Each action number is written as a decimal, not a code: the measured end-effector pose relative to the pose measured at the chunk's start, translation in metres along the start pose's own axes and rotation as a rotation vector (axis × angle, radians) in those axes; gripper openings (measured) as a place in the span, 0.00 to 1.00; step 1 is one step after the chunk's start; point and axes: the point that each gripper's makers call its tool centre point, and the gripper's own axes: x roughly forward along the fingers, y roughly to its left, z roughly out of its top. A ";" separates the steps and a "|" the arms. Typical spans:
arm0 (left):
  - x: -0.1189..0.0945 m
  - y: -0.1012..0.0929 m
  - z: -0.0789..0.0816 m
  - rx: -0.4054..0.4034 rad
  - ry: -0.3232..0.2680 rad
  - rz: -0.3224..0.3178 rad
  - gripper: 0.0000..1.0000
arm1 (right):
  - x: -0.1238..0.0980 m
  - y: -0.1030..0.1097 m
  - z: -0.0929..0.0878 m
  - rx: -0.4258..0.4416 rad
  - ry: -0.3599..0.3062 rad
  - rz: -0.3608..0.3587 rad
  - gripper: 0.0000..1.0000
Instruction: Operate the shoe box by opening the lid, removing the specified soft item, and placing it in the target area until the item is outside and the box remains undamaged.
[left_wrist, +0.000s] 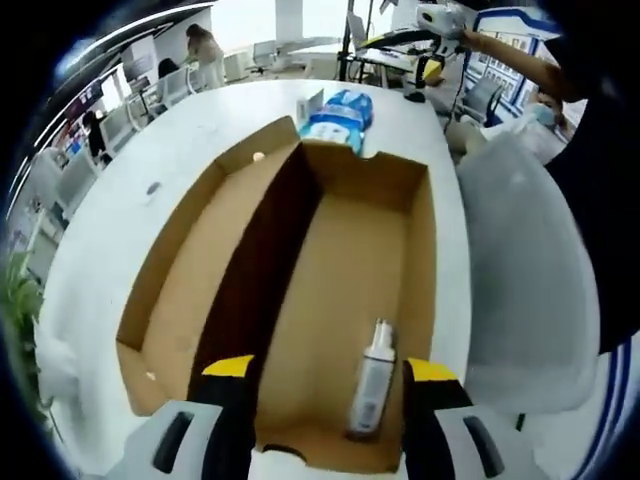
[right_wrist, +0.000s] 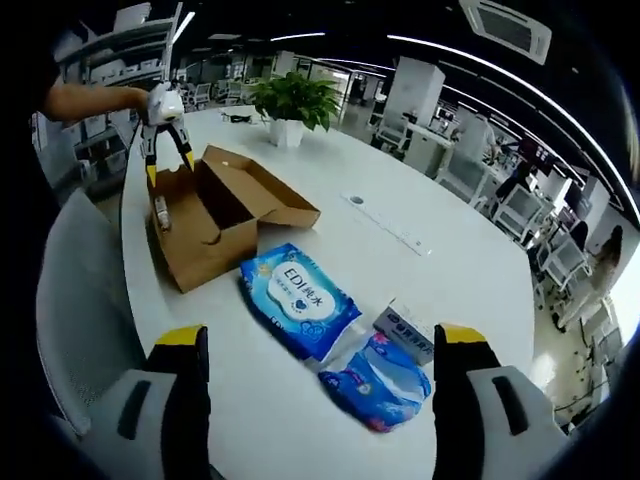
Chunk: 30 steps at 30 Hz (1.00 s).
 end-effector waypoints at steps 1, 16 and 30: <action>0.001 0.000 -0.002 0.005 0.012 -0.004 0.59 | -0.001 0.002 0.000 0.010 -0.006 -0.003 0.90; 0.019 -0.003 -0.012 0.102 0.125 -0.078 0.56 | -0.013 0.038 -0.008 0.091 -0.021 -0.017 0.96; 0.040 -0.005 -0.026 0.175 0.229 -0.172 0.50 | -0.017 0.051 -0.022 0.135 -0.001 -0.022 0.96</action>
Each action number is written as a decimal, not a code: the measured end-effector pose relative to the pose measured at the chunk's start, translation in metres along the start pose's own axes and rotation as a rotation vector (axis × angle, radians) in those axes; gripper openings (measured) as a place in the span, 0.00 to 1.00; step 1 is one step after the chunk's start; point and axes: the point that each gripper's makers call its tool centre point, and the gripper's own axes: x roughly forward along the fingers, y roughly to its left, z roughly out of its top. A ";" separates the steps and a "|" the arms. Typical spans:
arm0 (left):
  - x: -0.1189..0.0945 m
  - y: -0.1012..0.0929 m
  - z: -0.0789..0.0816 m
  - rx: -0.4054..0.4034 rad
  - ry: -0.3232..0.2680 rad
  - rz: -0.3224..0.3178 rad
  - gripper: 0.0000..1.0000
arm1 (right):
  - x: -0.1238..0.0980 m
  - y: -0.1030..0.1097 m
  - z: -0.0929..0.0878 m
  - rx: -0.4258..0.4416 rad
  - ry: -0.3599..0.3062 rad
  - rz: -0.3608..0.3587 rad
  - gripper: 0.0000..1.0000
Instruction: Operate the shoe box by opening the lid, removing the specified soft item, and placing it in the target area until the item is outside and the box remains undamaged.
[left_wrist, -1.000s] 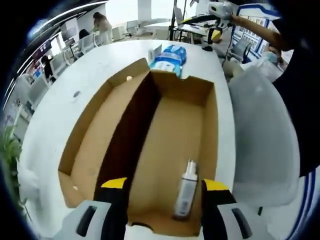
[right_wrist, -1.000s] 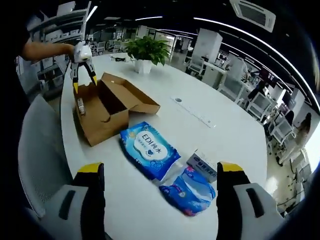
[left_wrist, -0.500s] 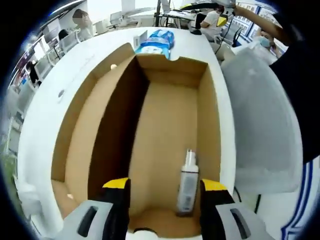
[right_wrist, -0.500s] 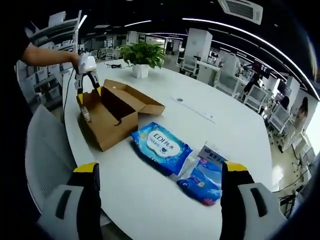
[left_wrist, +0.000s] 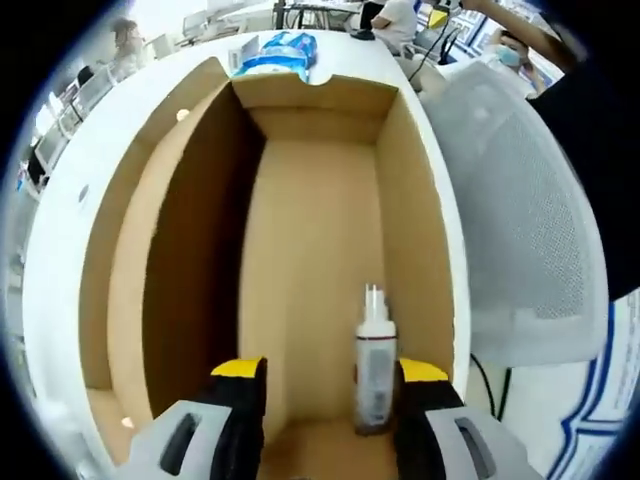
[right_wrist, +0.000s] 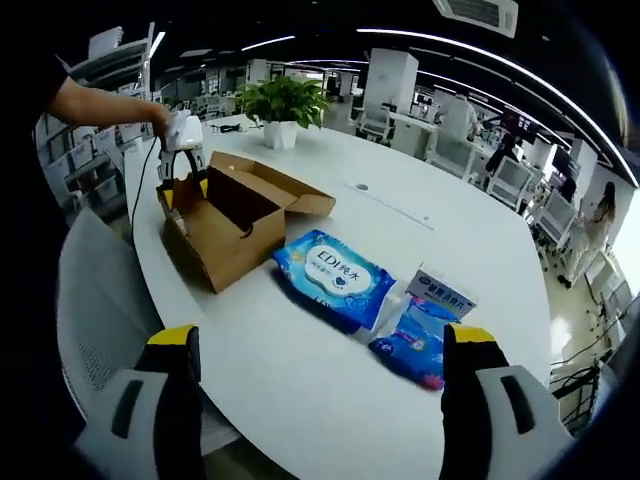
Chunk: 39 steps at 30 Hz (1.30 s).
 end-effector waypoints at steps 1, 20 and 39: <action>0.002 -0.001 -0.002 0.005 0.012 -0.013 0.48 | 0.000 -0.001 -0.001 0.002 0.001 -0.002 0.95; 0.017 -0.017 -0.009 0.036 0.041 -0.078 0.38 | 0.006 0.003 -0.006 0.013 0.014 0.000 0.93; 0.029 -0.016 -0.002 0.065 -0.008 -0.029 0.20 | 0.006 0.009 -0.004 0.033 -0.009 0.006 0.89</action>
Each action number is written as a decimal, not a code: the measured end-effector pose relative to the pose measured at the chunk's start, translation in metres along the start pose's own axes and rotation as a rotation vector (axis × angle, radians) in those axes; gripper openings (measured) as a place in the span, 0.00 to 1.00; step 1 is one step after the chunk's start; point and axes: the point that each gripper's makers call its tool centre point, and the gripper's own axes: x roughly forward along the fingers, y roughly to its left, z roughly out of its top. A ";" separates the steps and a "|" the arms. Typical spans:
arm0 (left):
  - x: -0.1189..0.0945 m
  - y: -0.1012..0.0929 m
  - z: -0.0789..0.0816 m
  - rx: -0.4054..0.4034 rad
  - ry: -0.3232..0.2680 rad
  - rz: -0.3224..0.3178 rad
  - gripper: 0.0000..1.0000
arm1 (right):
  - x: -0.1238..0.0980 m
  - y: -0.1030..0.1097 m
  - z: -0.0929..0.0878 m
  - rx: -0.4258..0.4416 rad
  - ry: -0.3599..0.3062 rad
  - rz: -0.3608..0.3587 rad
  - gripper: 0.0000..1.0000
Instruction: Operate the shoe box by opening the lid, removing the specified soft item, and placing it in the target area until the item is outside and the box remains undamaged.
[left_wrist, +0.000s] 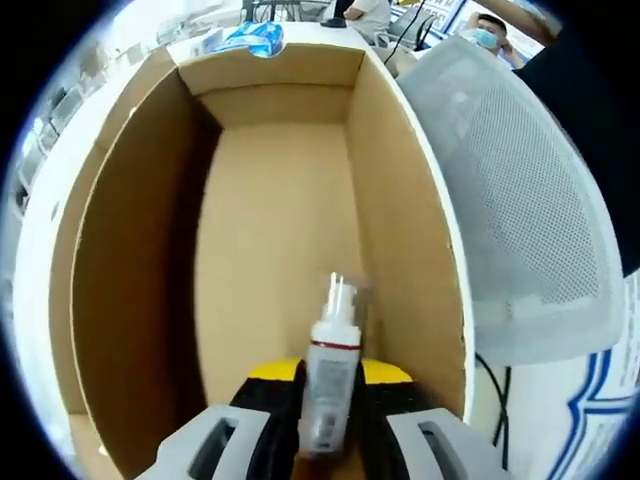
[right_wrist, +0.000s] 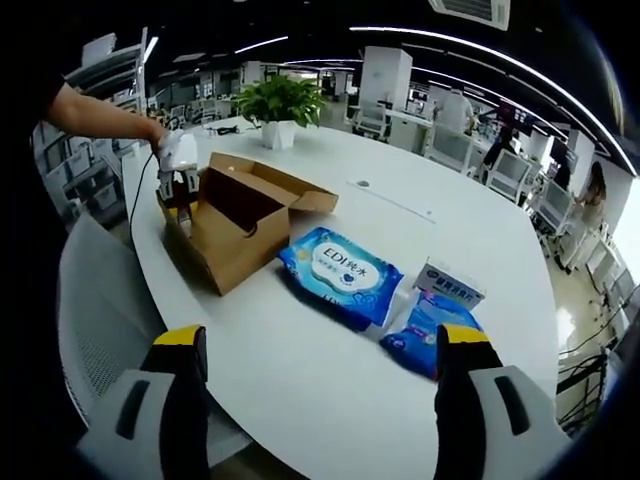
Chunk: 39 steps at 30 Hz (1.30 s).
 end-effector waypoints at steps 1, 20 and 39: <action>-0.001 0.002 0.002 0.003 -0.006 0.015 0.20 | 0.000 0.000 0.000 0.001 -0.001 0.000 0.89; -0.013 0.009 0.011 -0.027 -0.053 0.072 0.19 | 0.003 0.009 0.012 0.012 -0.049 0.026 0.86; -0.050 0.016 0.059 -0.099 -0.295 0.160 0.19 | 0.026 0.041 0.041 -0.010 -0.123 0.117 0.79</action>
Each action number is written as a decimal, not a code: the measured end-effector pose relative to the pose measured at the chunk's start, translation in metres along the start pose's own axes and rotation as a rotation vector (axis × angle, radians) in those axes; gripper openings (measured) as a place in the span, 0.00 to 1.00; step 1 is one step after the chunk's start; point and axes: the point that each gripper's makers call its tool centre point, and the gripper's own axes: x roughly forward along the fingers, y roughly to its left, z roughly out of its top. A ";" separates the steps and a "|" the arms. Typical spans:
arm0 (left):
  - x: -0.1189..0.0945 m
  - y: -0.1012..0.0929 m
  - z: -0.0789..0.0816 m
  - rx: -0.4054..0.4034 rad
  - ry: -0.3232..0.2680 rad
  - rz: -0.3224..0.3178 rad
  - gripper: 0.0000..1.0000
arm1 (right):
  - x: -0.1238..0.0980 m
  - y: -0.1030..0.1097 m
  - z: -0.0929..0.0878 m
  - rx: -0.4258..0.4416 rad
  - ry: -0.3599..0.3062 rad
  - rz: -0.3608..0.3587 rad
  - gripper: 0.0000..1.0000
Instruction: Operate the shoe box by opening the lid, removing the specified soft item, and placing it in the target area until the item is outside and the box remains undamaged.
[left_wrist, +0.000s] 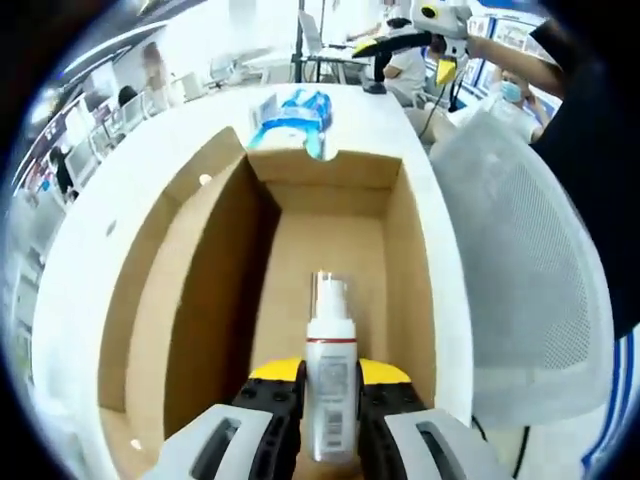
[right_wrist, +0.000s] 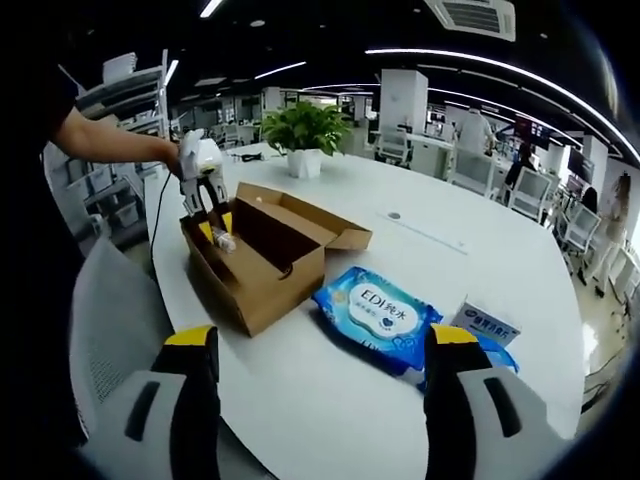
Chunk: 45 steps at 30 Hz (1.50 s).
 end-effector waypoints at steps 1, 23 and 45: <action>-0.001 0.000 0.004 -0.006 -0.017 0.003 0.19 | 0.002 0.002 0.002 -0.001 -0.007 0.005 0.79; -0.012 -0.006 0.061 -0.092 -0.289 0.027 0.19 | 0.030 0.028 0.038 0.013 -0.136 0.085 0.66; -0.014 -0.032 0.119 -0.149 -0.535 -0.034 0.19 | 0.061 0.067 0.065 0.038 -0.224 0.219 0.50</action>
